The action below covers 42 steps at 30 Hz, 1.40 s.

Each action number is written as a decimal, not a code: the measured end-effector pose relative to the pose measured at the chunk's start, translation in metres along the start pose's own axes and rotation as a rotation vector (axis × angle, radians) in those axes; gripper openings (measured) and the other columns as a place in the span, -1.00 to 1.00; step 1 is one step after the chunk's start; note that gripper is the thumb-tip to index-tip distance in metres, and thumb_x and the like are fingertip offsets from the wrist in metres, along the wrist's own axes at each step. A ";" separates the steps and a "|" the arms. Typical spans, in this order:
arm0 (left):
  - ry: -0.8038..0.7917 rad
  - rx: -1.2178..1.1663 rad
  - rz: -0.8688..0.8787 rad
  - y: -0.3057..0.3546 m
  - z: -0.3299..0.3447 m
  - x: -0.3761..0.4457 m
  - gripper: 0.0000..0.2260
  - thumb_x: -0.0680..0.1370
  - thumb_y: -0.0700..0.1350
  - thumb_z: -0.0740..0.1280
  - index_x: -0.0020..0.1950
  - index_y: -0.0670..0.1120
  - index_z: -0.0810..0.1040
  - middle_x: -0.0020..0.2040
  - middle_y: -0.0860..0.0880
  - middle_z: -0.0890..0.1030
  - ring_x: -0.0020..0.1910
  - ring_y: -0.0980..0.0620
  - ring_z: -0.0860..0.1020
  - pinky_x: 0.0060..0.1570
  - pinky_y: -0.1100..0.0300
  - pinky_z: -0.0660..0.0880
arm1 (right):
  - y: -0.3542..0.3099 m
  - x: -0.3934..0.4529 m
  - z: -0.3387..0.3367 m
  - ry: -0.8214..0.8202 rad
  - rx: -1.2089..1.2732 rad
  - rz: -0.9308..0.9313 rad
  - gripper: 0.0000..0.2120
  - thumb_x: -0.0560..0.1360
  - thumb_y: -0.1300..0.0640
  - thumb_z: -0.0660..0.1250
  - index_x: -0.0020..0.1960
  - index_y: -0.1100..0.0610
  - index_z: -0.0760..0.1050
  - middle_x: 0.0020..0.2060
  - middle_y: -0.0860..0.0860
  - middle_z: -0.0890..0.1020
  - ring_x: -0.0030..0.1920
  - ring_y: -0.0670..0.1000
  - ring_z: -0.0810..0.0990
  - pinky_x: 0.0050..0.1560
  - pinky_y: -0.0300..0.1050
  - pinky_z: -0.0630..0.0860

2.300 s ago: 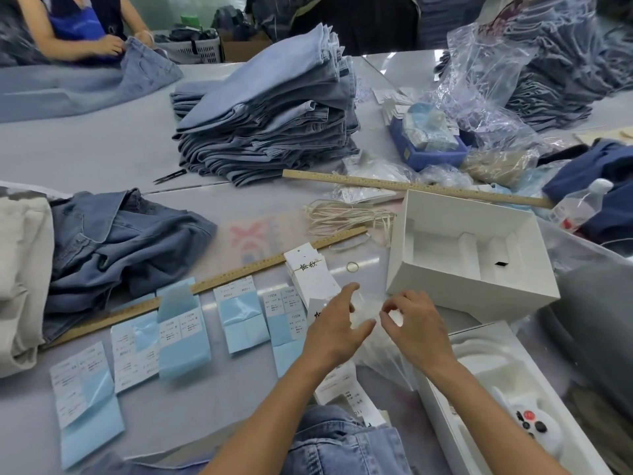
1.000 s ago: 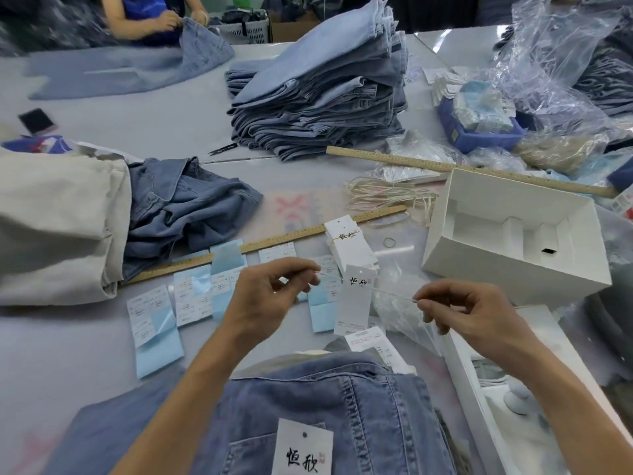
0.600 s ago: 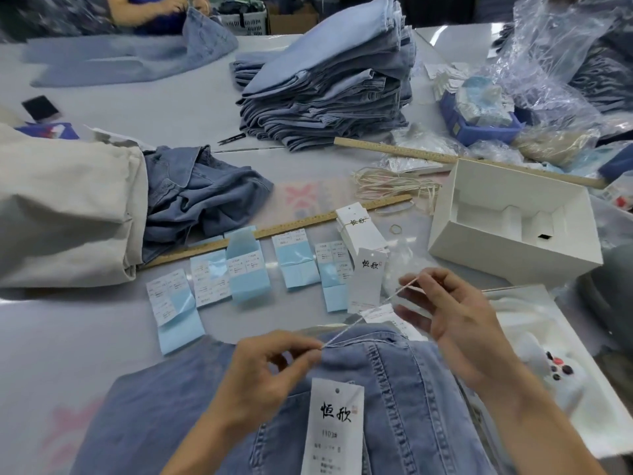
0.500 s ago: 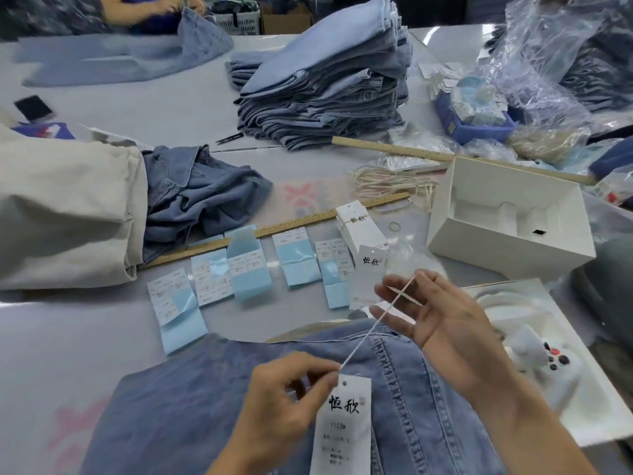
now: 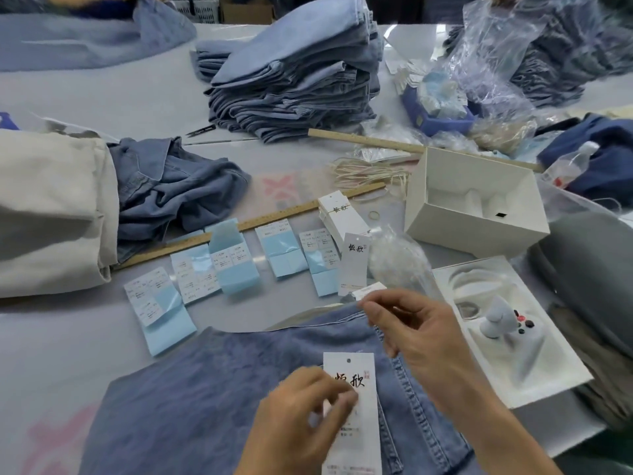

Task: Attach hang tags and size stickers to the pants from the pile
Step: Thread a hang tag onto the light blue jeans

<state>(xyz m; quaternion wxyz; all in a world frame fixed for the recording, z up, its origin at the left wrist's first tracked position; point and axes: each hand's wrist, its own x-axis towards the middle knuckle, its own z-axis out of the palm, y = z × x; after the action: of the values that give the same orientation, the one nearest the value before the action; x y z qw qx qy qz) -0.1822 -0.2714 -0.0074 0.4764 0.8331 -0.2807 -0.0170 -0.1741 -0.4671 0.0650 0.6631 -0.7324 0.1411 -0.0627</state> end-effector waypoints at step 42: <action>0.019 -0.668 -0.435 -0.014 0.006 0.013 -0.84 0.46 0.10 0.49 -0.10 0.06 0.59 -0.24 -0.11 0.69 -0.22 -0.10 0.67 -0.22 0.10 0.62 | 0.038 -0.048 0.019 0.047 -0.868 -0.381 -0.90 0.51 0.17 0.50 -0.09 0.02 0.59 -0.22 -0.18 0.52 -0.32 -0.16 0.52 -0.30 -0.21 0.53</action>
<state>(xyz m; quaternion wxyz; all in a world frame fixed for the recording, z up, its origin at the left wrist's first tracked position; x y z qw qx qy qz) -0.1663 -0.2772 -0.0188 0.7091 0.6723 -0.0721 -0.2000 -0.2186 -0.4379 0.0299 0.2691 -0.9531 0.0325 -0.1349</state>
